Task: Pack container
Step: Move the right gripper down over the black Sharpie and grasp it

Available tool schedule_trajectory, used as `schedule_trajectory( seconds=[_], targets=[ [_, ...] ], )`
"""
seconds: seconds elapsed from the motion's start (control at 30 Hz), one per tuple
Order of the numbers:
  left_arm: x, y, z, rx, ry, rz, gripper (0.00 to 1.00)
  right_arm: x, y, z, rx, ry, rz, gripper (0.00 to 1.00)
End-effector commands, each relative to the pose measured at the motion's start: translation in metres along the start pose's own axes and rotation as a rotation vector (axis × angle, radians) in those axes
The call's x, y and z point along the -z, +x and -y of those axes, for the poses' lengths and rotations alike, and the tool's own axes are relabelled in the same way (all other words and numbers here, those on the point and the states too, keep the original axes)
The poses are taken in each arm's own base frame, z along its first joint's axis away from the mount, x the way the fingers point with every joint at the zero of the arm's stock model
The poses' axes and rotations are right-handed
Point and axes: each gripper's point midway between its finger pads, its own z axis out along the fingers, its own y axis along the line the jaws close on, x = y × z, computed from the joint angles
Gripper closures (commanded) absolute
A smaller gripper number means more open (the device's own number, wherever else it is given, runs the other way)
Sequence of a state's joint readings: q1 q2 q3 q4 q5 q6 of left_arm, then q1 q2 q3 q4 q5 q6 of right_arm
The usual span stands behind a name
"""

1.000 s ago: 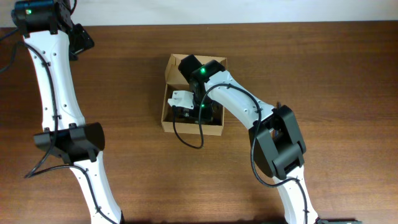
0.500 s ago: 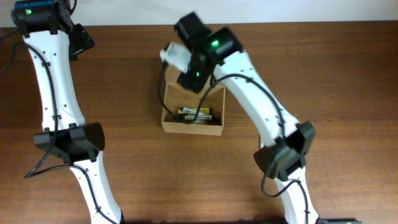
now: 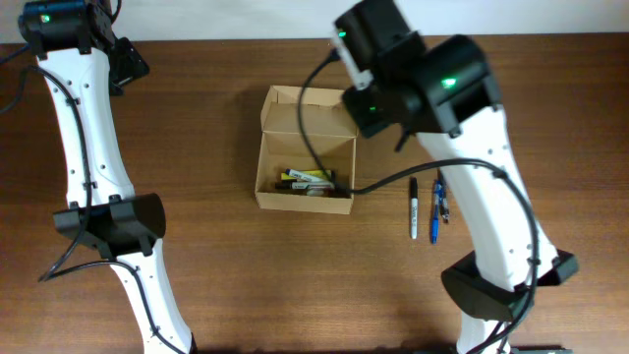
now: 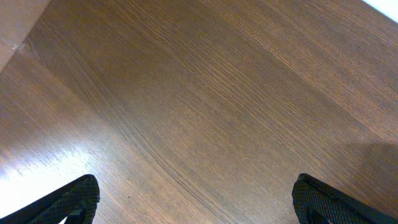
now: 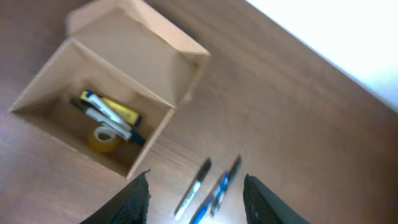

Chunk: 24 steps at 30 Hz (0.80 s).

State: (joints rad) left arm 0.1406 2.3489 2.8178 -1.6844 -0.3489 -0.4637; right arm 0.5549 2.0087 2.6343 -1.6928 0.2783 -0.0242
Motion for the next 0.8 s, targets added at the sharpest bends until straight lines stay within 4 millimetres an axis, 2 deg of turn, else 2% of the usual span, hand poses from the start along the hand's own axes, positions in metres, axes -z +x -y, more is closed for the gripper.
schedule_trajectory(
  seconds=[0.0, 0.1, 0.23, 0.33, 0.43, 0.6, 0.77],
  targets=[
    [0.007, -0.002, -0.006, -0.002, -0.007, 0.014, 0.0, -0.007, 0.012, 0.031, -0.178, 0.034, -0.042, 0.52],
    [0.007, -0.002, -0.006, -0.002, -0.007, 0.014, 0.0, -0.03, 0.031, 0.043, -0.221, 0.016, -0.139, 0.52],
    [0.007, -0.002, -0.006, -0.002, -0.007, 0.014, 0.0, -0.068, 0.072, 0.047, -0.302, -0.058, -0.326, 0.57],
    [0.007, -0.002, -0.006, -0.002, -0.007, 0.014, 0.0, -0.079, 0.102, 0.043, -0.337, -0.113, -0.435, 0.61],
    [0.007, -0.002, -0.006, -0.002, -0.007, 0.014, 0.0, -0.079, 0.132, 0.043, -0.327, -0.089, -0.514, 0.6],
    [0.007, -0.002, -0.006, -0.002, -0.007, 0.014, 0.0, -0.091, 0.154, 0.031, -0.34, -0.113, -0.489, 0.57],
    [0.007, -0.002, -0.006, -0.002, -0.007, 0.014, 0.0, -0.137, 0.172, 0.015, -0.423, -0.118, -0.465, 0.52]
  ],
)
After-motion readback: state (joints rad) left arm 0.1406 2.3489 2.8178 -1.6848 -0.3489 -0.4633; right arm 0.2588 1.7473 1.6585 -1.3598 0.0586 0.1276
